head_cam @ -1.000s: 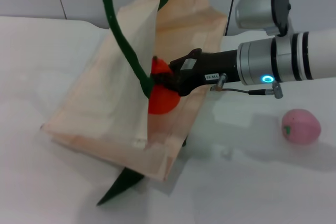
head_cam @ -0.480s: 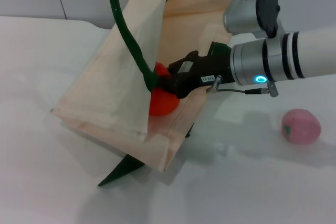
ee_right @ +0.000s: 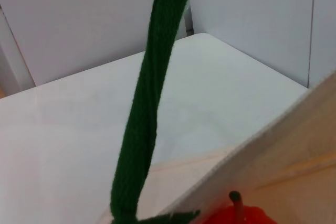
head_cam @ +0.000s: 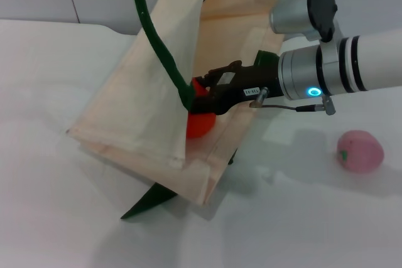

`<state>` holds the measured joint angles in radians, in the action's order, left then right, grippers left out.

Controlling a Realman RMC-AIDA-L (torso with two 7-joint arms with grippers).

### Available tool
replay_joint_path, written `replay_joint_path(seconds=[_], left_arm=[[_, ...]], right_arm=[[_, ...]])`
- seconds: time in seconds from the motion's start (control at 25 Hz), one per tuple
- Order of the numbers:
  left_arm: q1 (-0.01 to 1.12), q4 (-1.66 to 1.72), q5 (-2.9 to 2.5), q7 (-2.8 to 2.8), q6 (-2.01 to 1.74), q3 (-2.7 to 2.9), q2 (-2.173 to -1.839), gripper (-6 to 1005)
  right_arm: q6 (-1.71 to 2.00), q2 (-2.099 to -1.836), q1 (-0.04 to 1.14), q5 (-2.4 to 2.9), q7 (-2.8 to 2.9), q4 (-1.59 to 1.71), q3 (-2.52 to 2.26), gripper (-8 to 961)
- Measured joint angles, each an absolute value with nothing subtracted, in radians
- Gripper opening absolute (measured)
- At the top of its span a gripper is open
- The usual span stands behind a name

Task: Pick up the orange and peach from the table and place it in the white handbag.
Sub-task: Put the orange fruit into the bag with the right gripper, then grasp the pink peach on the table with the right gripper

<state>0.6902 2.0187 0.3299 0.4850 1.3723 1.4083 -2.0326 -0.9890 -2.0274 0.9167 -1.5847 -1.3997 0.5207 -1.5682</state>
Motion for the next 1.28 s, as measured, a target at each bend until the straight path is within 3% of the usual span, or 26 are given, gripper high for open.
replay_joint_path(seconds=[0.2,0.48,0.6,0.8,1.04,1.28], left_arm=[[0.683,2.019,0.33,0.484,1.366,1.408,-2.033,119],[0.672,2.019,0.328,0.484,1.365,1.408,-2.033,120],[0.658,2.018,0.322,0.485,1.364,1.408,-2.033,120],[0.643,2.013,0.321,0.485,1.363,1.405,-2.032,120],[0.627,2.006,0.319,0.49,1.361,1.401,-2.031,120],[0.628,1.985,0.319,0.492,1.36,1.403,-2.03,119]], right_arm=[[-0.988,-2.023,0.917,-1.584,-1.397,0.504,-1.561,539],[-0.988,-2.013,0.916,-1.571,-1.381,0.496,-1.545,744],[-0.988,-1.999,0.915,-1.55,-1.349,0.494,-1.543,740],[-1.003,-1.951,0.882,-1.47,-1.28,0.507,-1.469,738],[-1.018,-1.912,0.828,-1.377,-1.234,0.569,-1.367,737],[-1.052,-1.911,0.76,-1.054,-1.081,0.709,-1.173,735]])
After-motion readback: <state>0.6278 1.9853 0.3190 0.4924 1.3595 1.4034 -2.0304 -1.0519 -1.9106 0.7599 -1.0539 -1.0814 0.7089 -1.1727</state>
